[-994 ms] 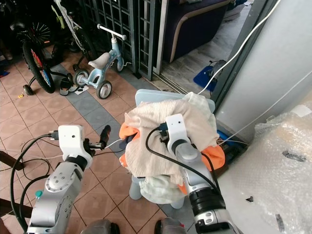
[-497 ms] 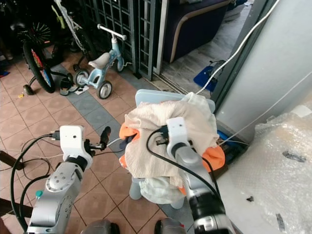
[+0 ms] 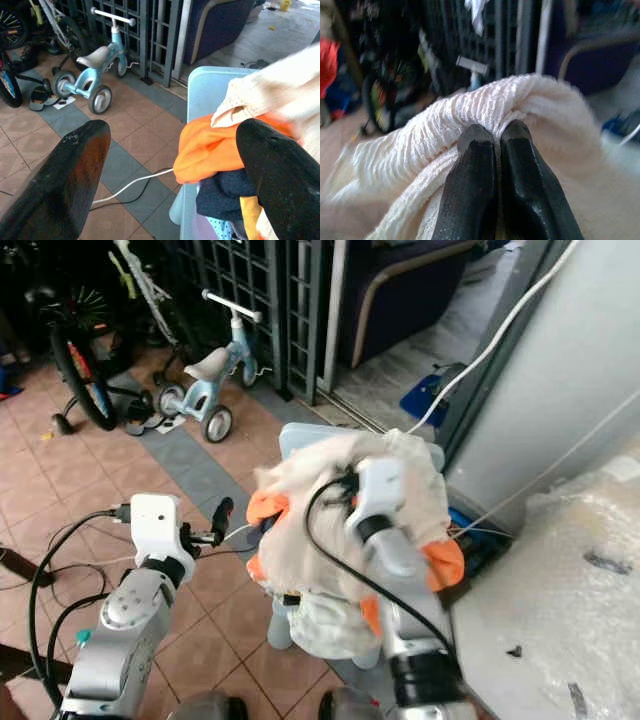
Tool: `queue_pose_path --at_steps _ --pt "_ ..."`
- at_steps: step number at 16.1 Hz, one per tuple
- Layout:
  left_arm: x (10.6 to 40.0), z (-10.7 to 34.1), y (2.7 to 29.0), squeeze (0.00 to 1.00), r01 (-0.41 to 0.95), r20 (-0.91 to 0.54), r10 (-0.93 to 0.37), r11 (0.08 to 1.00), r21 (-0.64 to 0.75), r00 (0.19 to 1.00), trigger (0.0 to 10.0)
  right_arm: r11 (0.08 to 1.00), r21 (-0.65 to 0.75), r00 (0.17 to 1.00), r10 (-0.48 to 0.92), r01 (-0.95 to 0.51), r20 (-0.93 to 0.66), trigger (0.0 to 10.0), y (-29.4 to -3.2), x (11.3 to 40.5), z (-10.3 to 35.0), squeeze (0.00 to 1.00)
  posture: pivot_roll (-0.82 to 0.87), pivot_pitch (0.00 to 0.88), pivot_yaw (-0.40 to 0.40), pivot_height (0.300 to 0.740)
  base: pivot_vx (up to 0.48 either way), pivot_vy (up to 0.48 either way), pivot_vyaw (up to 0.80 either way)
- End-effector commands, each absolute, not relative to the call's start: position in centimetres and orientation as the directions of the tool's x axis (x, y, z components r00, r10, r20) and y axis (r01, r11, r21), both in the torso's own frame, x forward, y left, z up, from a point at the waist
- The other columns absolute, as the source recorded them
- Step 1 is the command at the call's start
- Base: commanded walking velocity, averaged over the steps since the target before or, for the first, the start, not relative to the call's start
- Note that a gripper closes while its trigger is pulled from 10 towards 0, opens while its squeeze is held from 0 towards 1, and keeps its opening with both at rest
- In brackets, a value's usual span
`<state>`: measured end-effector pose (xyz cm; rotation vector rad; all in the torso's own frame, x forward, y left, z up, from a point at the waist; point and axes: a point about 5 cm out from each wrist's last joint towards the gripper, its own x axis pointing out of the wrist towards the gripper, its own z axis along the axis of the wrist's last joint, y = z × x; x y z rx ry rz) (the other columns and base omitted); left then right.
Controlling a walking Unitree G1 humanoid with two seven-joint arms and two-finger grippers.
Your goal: Clothes washing
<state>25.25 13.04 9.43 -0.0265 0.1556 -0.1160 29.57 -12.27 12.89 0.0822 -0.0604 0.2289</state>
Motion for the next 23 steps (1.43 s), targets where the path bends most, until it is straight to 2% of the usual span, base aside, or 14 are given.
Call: queue_pose_path --at_steps 1,4,5,7,16,23 --pt "25.3 9.4 13.0 0.00 0.118 -0.152 -0.119 0.993 -0.018 0.981 10.0 0.985 0.045 0.974 0.160 -0.169 0.159 0.0 -13.7 29.0 14.7 0.00 -0.02 0.034 -0.022 0.740 0.000 0.000 0.00" --pt "25.4 9.6 13.0 0.00 0.145 -0.132 -0.146 0.989 -0.022 0.980 10.0 0.990 0.010 0.974 0.137 -0.141 0.182 0.0 -14.4 27.5 15.3 0.00 -0.04 0.035 -0.012 0.740 0.000 0.000 0.00" --pt "25.5 9.7 12.9 0.00 0.148 -0.128 -0.150 0.989 -0.024 0.980 10.0 0.990 -0.002 0.977 0.142 -0.144 0.156 10.0 -14.3 27.3 15.0 0.00 -0.04 0.036 -0.007 0.740 0.000 -0.289 -0.79" --pt "25.7 9.7 12.8 0.00 0.152 -0.122 -0.154 0.988 -0.022 0.981 10.0 0.992 -0.008 0.981 0.123 -0.124 0.153 10.0 -14.4 27.3 14.8 0.00 -0.04 0.036 -0.004 0.740 0.000 0.000 -0.79" --pt "25.8 9.7 12.9 0.00 0.152 -0.116 -0.154 0.988 -0.027 0.981 10.0 0.996 -0.019 0.978 0.090 -0.088 0.188 10.0 -14.3 27.7 15.9 0.00 -0.04 0.034 -0.002 0.740 0.000 -0.298 -0.79" --pt "25.9 9.8 12.9 0.00 0.141 -0.104 -0.145 0.989 -0.044 0.984 10.0 0.995 -0.038 0.968 0.097 -0.090 0.230 10.0 -14.1 28.1 17.0 0.00 -0.04 0.034 0.001 0.740 0.000 0.000 -0.66"
